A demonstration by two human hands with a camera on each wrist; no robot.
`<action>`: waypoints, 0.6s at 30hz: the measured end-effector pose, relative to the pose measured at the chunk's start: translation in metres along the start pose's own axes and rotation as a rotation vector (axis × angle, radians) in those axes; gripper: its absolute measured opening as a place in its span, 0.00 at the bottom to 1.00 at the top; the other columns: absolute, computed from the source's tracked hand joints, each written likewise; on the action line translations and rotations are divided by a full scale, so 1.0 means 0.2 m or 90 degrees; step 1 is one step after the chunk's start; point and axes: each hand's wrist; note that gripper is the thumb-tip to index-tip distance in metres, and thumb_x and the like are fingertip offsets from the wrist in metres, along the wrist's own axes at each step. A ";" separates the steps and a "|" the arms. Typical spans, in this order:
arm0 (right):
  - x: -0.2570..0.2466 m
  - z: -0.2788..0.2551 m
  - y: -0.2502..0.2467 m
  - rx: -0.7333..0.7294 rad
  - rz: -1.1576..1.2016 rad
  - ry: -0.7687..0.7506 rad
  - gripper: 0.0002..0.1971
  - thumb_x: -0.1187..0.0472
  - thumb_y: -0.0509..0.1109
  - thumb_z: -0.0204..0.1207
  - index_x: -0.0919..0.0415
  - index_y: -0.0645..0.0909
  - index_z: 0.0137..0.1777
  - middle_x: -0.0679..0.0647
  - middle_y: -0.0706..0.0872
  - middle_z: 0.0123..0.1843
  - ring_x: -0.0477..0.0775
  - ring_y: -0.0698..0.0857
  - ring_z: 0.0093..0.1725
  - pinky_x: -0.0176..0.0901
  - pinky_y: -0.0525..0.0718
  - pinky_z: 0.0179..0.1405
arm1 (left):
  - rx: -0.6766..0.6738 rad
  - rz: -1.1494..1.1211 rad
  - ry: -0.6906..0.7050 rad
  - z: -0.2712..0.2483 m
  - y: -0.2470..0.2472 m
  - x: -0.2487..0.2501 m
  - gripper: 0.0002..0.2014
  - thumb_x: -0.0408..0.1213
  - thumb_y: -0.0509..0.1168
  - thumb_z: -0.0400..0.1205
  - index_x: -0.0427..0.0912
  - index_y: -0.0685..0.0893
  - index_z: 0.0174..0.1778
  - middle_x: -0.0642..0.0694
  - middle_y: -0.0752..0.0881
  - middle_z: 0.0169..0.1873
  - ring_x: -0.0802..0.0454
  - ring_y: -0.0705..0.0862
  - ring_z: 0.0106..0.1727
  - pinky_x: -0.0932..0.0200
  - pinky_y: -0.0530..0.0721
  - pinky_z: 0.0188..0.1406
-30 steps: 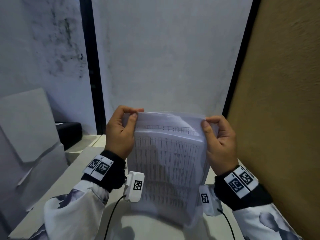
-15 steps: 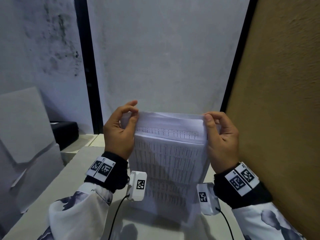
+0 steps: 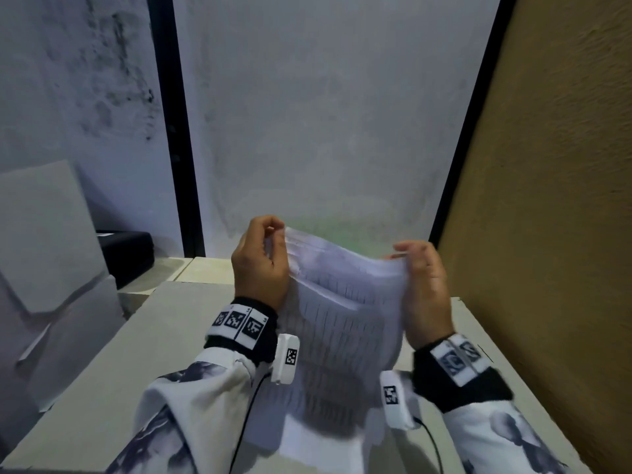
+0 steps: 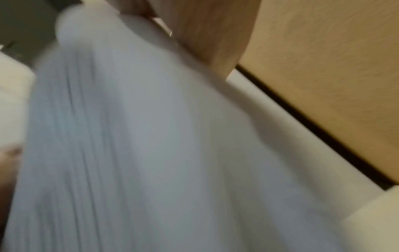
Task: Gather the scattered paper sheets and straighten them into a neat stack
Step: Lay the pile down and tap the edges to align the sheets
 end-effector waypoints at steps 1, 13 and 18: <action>0.03 -0.01 -0.09 -0.058 0.073 0.056 0.41 0.23 0.71 0.66 0.59 0.79 0.63 0.62 0.90 0.47 0.63 0.89 0.45 0.59 0.87 0.46 | 0.000 0.005 0.005 0.01 -0.01 -0.01 0.04 0.27 0.65 0.83 0.37 0.84 0.51 0.50 0.84 0.41 0.54 0.81 0.41 0.79 0.73 0.42; 0.38 -0.39 -0.02 -0.055 0.044 0.281 0.18 0.77 0.82 0.67 0.54 0.92 0.49 0.53 0.96 0.48 0.60 0.93 0.52 0.49 0.93 0.46 | 0.021 0.010 0.035 0.05 -0.01 0.00 0.05 0.31 0.64 0.84 0.35 0.83 0.52 0.50 0.83 0.43 0.60 0.79 0.42 0.79 0.74 0.44; 0.17 -0.24 -0.01 -0.095 0.108 0.168 0.22 0.73 0.81 0.67 0.57 0.89 0.60 0.59 0.93 0.59 0.64 0.91 0.61 0.60 0.91 0.58 | -0.164 -0.275 -0.160 0.21 -0.23 -0.10 0.35 0.71 0.70 0.68 0.63 0.70 0.68 0.50 0.84 0.61 0.52 0.86 0.54 0.60 0.86 0.38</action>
Point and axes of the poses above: each hand's wrist, its own z-axis towards the middle knuckle, its own y-axis out of the palm, x = y × z
